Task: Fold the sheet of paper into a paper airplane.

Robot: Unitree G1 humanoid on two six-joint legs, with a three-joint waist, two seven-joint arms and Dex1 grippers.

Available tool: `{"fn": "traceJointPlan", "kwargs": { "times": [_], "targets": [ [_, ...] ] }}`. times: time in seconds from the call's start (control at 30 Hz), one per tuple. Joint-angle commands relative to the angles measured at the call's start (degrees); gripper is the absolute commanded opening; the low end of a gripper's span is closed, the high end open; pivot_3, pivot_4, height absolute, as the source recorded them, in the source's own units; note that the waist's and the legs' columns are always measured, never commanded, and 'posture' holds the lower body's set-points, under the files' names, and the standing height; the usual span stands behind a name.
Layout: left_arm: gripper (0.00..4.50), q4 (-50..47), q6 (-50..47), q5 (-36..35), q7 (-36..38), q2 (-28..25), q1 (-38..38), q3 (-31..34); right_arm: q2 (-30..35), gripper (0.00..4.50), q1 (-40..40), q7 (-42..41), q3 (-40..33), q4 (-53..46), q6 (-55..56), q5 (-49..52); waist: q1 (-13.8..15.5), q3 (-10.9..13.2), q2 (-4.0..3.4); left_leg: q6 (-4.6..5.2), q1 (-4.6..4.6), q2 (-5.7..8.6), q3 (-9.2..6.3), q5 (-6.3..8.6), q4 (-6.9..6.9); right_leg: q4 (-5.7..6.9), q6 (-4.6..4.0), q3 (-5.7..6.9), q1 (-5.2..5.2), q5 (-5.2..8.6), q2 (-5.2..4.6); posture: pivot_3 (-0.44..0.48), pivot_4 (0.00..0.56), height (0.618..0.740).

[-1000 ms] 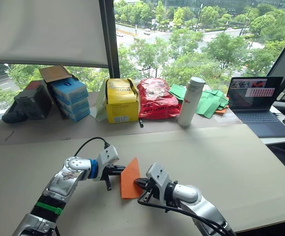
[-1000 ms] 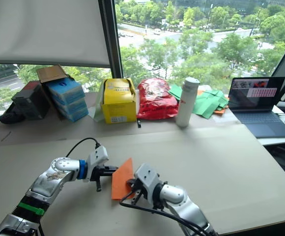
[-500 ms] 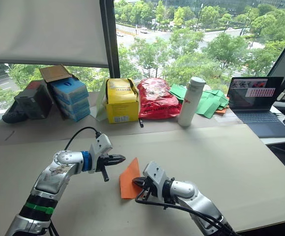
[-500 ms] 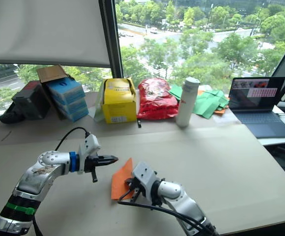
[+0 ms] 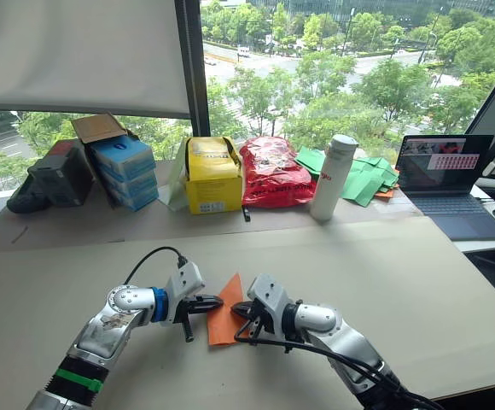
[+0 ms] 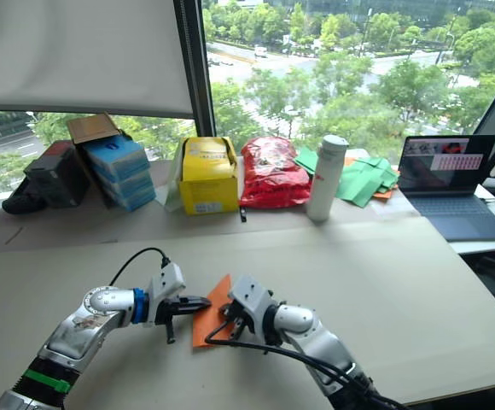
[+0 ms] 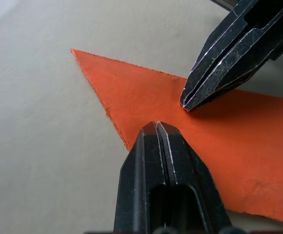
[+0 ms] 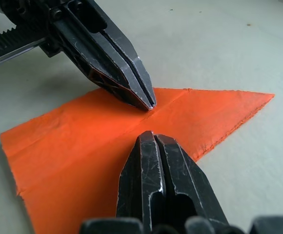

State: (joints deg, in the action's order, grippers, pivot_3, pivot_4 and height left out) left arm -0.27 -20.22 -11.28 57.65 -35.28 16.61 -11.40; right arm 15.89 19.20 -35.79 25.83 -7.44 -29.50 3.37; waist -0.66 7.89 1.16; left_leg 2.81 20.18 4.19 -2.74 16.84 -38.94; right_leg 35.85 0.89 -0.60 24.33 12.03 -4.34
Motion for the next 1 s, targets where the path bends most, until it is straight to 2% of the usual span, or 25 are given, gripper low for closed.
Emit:
{"fn": "traceJointPlan", "kwargs": {
  "times": [0.03, 0.37, 0.57, 0.7, 1.0],
  "targets": [
    [0.05, 1.66, -0.56, 2.15, -0.17, -0.63, -0.9, -1.58, -0.15, 0.0, 2.12, 1.58, -1.17, 5.4, -0.35, -2.06, -0.05, -0.01, -0.01, 0.0, 0.0, 0.0, 0.0, 0.0, 0.0, 0.0, 0.0, 0.0, 0.0, 0.0, 0.0, 0.0, 0.15, 0.74],
    [0.05, 0.33, -0.76, 2.54, -0.52, -0.92, -1.8, -1.73, -5.1, 0.0, 10.96, 4.16, -2.25, 21.47, 4.48, -3.75, -0.18, -0.05, -0.07, -0.01, -0.08, 0.0, 0.0, -0.01, 0.01, 0.05, -0.03, 0.0, -0.03, -0.02, 0.01, 0.0, 0.15, 0.74],
    [0.05, -0.32, -1.02, 2.55, -1.11, -0.77, -2.1, -1.68, -6.61, 0.0, 13.33, 4.74, -3.39, 26.38, 7.05, -4.58, -0.21, -0.06, -0.09, -0.01, -0.11, 0.0, 0.01, -0.01, 0.01, 0.06, -0.04, -0.02, -0.05, -0.02, 0.01, 0.0, 0.15, 0.74],
    [0.05, -0.82, -1.25, 2.56, -1.38, -0.8, -2.48, -1.62, -6.38, 0.0, 12.48, 4.06, -3.46, 25.54, 7.56, -4.57, -0.21, -0.07, -0.1, -0.01, -0.11, 0.0, 0.0, 0.0, 0.01, 0.07, -0.04, -0.02, -0.04, -0.02, 0.0, 0.0, 0.15, 0.74],
    [0.05, -0.98, -1.43, 2.81, -2.0, -0.8, -2.58, -1.67, -2.5, 0.0, 3.01, -0.19, -1.28, 11.65, 6.0, -3.75, -0.1, -0.08, -0.13, 0.07, -0.1, 0.01, 0.02, 0.05, 0.04, 0.01, -0.03, -0.02, -0.04, -0.02, -0.01, 0.0, 0.15, 0.74]
  ]
}}
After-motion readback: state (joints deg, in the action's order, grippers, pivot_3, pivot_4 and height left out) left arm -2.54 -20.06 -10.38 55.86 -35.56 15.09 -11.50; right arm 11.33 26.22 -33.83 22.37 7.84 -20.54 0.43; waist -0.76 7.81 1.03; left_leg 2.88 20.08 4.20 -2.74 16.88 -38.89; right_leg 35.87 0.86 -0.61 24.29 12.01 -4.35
